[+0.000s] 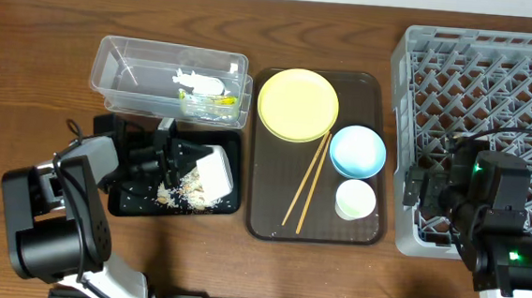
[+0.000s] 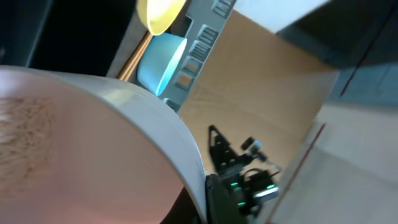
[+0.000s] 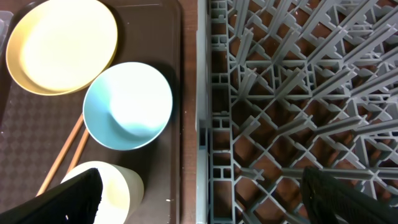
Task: Sort waste into correct bins and load items into the dishwasher rack
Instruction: 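Tip the pink bowl over the black tray to pour out rice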
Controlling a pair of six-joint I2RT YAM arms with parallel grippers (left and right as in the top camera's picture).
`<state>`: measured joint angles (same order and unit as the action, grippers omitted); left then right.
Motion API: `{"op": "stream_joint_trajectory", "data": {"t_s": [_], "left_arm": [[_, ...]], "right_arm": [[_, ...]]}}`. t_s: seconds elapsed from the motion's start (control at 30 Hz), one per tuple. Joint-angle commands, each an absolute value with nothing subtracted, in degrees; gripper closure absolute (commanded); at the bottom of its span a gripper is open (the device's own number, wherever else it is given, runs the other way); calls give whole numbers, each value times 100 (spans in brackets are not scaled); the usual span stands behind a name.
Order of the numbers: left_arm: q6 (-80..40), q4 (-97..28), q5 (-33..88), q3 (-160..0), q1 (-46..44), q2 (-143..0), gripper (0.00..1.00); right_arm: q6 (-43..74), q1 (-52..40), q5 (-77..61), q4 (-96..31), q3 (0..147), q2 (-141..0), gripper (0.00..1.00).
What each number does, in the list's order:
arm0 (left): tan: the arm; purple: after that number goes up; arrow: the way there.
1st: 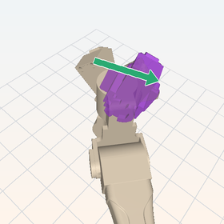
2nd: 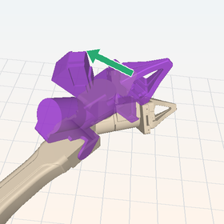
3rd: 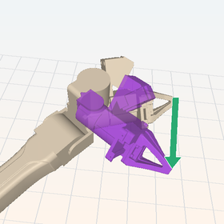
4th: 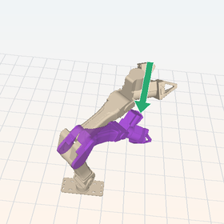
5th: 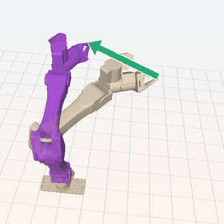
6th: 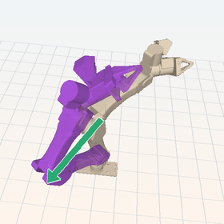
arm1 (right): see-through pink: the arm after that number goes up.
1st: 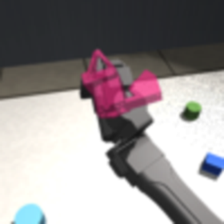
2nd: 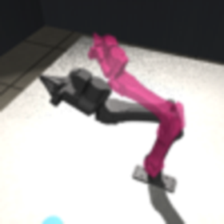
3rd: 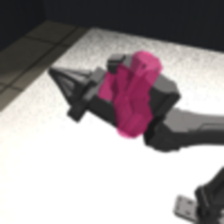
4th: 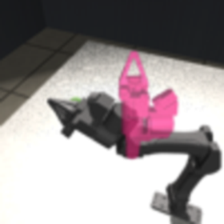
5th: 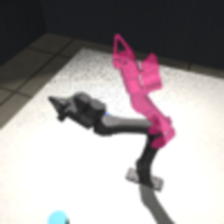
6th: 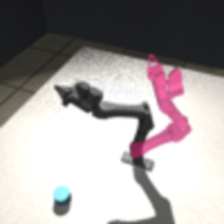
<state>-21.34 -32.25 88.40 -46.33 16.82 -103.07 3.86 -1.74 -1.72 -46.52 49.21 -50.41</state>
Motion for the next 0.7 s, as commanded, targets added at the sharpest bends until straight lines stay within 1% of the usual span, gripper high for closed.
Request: {"op": "stream_joint_trajectory", "data": {"t_s": [0.0, 0.1, 0.2, 0.33, 0.57, 0.67], "left_arm": [[-3662, -3223, 9013, -4609, 1850, -10318, 94], [-4591, -3221, 9011, -4609, 2027, -10318, 94], [-4906, -3168, 9011, -4609, 2200, -10318, 94], [-4847, -2956, 9011, -4609, 2340, -10318, 94], [-4045, -1669, 9013, -4609, 2263, -10285, 94], [-3918, -1210, 9013, -4609, 2263, -10202, 94]], "right_arm": [[355, -115, -196, -4665, 5035, -5026, 1], [355, -115, -193, -4672, 5035, -5026, 1], [355, -115, -193, -4672, 5037, -5026, 1], [355, -115, -196, -4672, 5035, -5026, 1], [355, -115, -193, -4672, 5035, -5026, 1], [355, -115, -193, -4674, 5035, -5026, 1]]}}
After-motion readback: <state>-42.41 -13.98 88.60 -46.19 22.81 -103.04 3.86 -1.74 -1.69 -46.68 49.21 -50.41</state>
